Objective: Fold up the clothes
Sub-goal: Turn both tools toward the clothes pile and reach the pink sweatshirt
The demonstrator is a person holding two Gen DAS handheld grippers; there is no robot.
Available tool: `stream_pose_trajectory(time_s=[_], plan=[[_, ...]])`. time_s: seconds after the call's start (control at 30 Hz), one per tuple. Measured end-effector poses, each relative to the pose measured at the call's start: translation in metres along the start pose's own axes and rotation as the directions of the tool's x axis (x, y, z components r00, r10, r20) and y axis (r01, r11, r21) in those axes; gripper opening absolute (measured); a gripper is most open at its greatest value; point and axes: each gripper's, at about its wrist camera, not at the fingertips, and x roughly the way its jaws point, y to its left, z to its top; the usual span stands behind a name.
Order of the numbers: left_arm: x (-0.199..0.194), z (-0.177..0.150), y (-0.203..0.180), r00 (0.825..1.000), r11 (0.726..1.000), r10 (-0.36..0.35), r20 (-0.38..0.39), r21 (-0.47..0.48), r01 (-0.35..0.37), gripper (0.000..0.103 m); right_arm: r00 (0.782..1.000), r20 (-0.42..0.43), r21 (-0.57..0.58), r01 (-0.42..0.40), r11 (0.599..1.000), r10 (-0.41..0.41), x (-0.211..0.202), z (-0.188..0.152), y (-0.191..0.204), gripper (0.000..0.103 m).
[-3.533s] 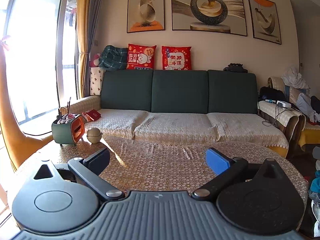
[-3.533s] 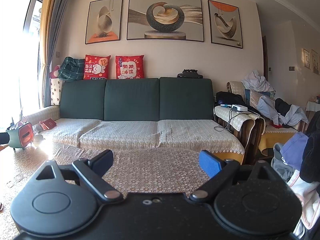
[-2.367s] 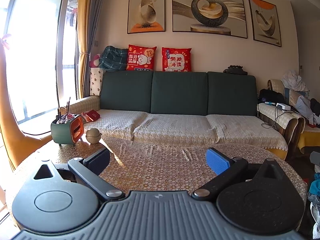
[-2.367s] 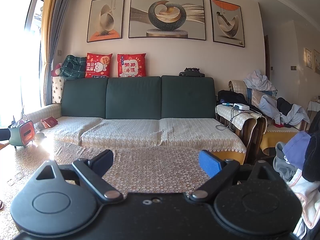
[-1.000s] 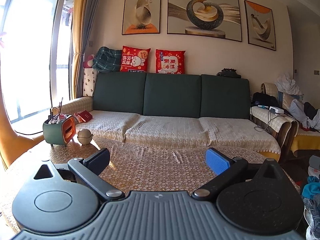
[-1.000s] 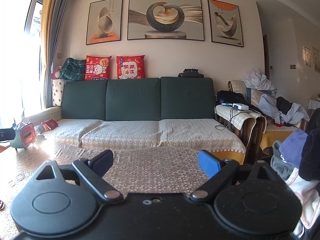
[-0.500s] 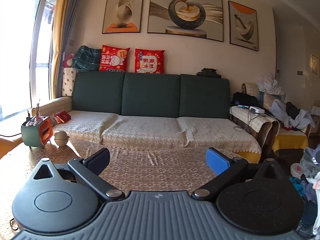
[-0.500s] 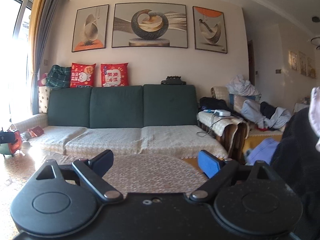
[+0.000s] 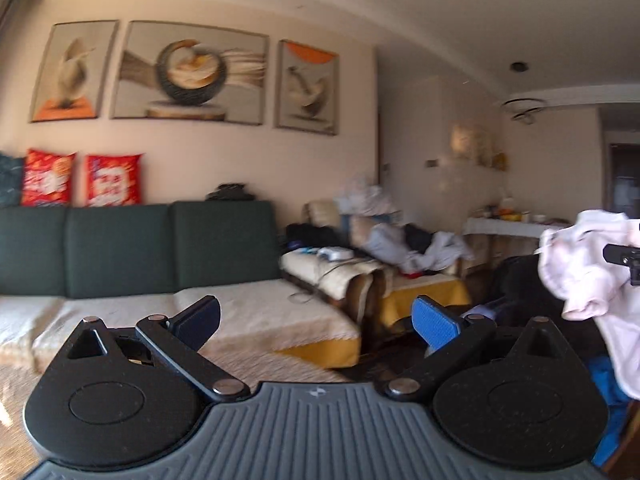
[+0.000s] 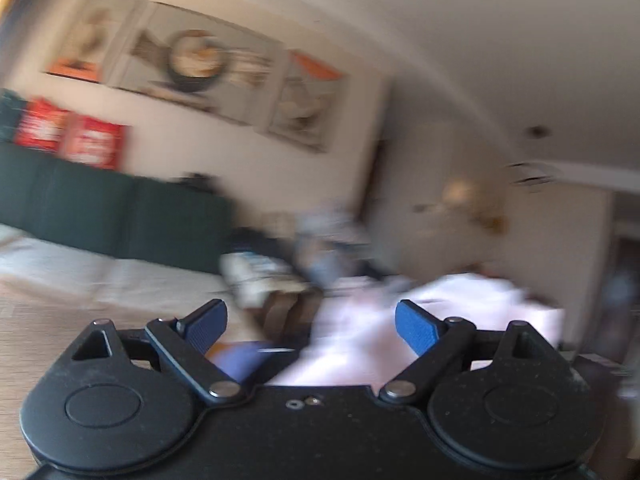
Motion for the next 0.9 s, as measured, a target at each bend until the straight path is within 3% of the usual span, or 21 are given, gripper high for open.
stream_pose_trajectory(time_s=[0.13, 0.2, 0.23, 0.3, 0.37, 0.47, 0.53, 0.57, 0.63, 0.73, 0.8, 0.87, 0.9], plan=[[0.033, 0.009, -0.037, 0.997, 0.996, -0.074, 0.018, 0.06, 0.072, 0.103, 0.99, -0.013, 0.017, 0.141, 0.99, -0.141, 0.009, -0.017, -0.044, 0.103], [0.048, 0.012, -0.052, 0.993, 0.991, -0.116, 0.02, 0.073, 0.114, 0.097, 0.981, -0.039, 0.02, 0.188, 0.982, -0.187, 0.014, -0.03, -0.064, 0.103], [0.052, 0.015, -0.063, 0.99, 0.988, -0.139, 0.015, 0.077, 0.137, 0.089, 0.977, -0.053, 0.02, 0.21, 0.977, -0.209, 0.016, -0.037, -0.073, 0.103], [0.062, 0.019, -0.081, 0.984, 0.981, -0.18, 0.001, 0.076, 0.18, 0.087, 0.968, -0.086, 0.016, 0.238, 0.971, -0.236, 0.02, -0.05, -0.091, 0.103], [0.075, 0.022, -0.1, 0.971, 0.969, -0.237, -0.026, 0.071, 0.238, 0.073, 0.963, -0.106, 0.011, 0.249, 0.969, -0.246, 0.024, -0.061, -0.103, 0.103], [0.082, 0.025, -0.121, 0.956, 0.953, -0.293, -0.033, 0.068, 0.294, 0.064, 0.953, -0.124, 0.03, 0.281, 0.959, -0.276, 0.031, -0.068, -0.119, 0.103], [0.086, 0.027, -0.137, 0.944, 0.94, -0.328, -0.025, 0.086, 0.329, 0.043, 0.948, -0.129, 0.038, 0.297, 0.954, -0.29, 0.033, -0.071, -0.124, 0.103], [0.089, 0.027, -0.142, 0.939, 0.934, -0.344, -0.025, 0.095, 0.344, 0.037, 0.948, -0.131, 0.037, 0.295, 0.955, -0.288, 0.037, -0.073, -0.124, 0.103], [0.093, 0.027, -0.152, 0.929, 0.922, -0.37, -0.026, 0.108, 0.371, 0.034, 0.95, -0.132, 0.038, 0.292, 0.956, -0.284, 0.041, -0.074, -0.129, 0.103], [0.108, 0.029, -0.168, 0.92, 0.915, -0.39, -0.045, 0.09, 0.393, 0.035, 0.954, -0.148, 0.045, 0.269, 0.962, -0.26, 0.047, -0.074, -0.137, 0.103], [0.114, 0.029, -0.174, 0.92, 0.917, -0.389, -0.05, 0.072, 0.392, 0.044, 0.955, -0.161, 0.056, 0.261, 0.964, -0.249, 0.052, -0.074, -0.142, 0.103], [0.118, 0.03, -0.179, 0.921, 0.92, -0.386, -0.053, 0.059, 0.388, 0.076, 0.957, -0.166, 0.056, 0.252, 0.966, -0.24, 0.054, -0.073, -0.145, 0.103], [0.12, 0.03, -0.181, 0.92, 0.919, -0.389, -0.049, 0.054, 0.391, 0.082, 0.957, -0.167, 0.053, 0.247, 0.968, -0.235, 0.055, -0.072, -0.146, 0.103]])
